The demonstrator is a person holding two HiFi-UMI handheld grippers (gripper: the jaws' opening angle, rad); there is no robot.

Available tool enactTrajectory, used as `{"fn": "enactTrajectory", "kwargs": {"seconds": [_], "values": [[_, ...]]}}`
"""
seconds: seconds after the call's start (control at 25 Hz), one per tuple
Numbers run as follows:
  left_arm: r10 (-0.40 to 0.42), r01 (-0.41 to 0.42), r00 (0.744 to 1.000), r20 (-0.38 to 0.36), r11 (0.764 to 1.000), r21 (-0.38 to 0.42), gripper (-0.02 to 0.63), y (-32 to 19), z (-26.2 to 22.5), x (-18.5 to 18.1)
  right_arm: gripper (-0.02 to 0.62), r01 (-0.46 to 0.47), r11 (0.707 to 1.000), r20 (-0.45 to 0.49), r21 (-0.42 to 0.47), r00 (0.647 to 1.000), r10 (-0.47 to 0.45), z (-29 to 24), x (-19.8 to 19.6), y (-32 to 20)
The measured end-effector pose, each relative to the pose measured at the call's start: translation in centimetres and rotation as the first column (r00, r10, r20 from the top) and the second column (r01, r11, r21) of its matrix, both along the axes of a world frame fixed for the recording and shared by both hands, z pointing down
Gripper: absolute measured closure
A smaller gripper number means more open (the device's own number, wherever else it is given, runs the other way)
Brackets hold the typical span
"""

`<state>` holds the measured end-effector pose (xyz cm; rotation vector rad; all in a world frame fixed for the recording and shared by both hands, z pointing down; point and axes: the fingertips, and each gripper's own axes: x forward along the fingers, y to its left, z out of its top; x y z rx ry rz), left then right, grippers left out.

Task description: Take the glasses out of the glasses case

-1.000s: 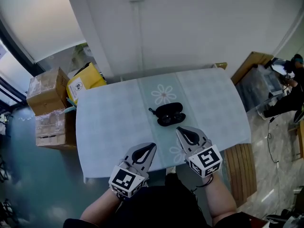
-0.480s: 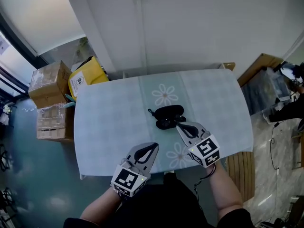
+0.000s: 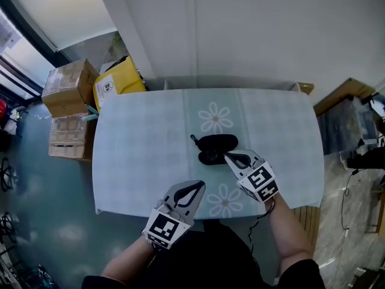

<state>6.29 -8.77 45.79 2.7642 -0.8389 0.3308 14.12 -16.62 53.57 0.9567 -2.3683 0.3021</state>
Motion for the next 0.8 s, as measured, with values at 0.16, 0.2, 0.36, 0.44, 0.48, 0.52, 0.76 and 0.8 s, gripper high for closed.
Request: {"fn": "enactTrajectory", "kwargs": {"seconds": [0.16, 0.2, 0.36, 0.44, 0.48, 0.52, 0.76, 0.8], "values": [[-0.050, 0.050, 0.999, 0.014, 0.999, -0.017, 0.575, 0.2, 0.9, 0.2, 0.571, 0.099, 0.994, -0.056, -0.053, 0.993, -0.102, 2.5, -0.2, -0.4], [-0.065, 0.065, 0.998, 0.015, 0.998, -0.019, 0.575, 0.2, 1.1, 0.3, 0.571, 0.126, 0.990, -0.072, -0.068, 0.989, -0.130, 3.2, -0.2, -0.4], [-0.112, 0.112, 0.994, 0.019, 0.993, -0.027, 0.575, 0.3, 1.6, 0.7, 0.569, 0.211, 0.971, -0.124, -0.112, 0.967, -0.224, 5.4, -0.2, -0.7], [-0.127, 0.128, 0.992, 0.021, 0.991, -0.030, 0.575, 0.3, 1.8, 0.8, 0.564, 0.243, 0.962, -0.147, -0.123, 0.954, -0.260, 6.2, -0.2, -0.9], [-0.135, 0.136, 0.991, 0.021, 0.990, -0.031, 0.575, 0.3, 1.9, 1.0, 0.549, 0.257, 0.957, -0.157, -0.132, 0.948, -0.276, 6.6, -0.2, -1.0], [-0.143, 0.144, 0.989, 0.020, 0.989, -0.032, 0.575, 0.3, 2.0, 1.1, 0.540, 0.271, 0.952, -0.166, -0.143, 0.942, -0.293, 7.0, -0.1, -1.1], [-0.180, 0.181, 0.983, 0.023, 0.982, -0.048, 0.575, 0.4, 2.5, 1.5, 0.520, 0.368, 0.908, -0.272, -0.199, 0.870, -0.412, 9.4, 0.2, -1.5], [-0.188, 0.189, 0.982, 0.024, 0.981, -0.051, 0.575, 0.4, 2.7, 1.4, 0.518, 0.385, 0.899, -0.283, -0.210, 0.856, -0.433, 9.8, 0.1, -1.5]]}}
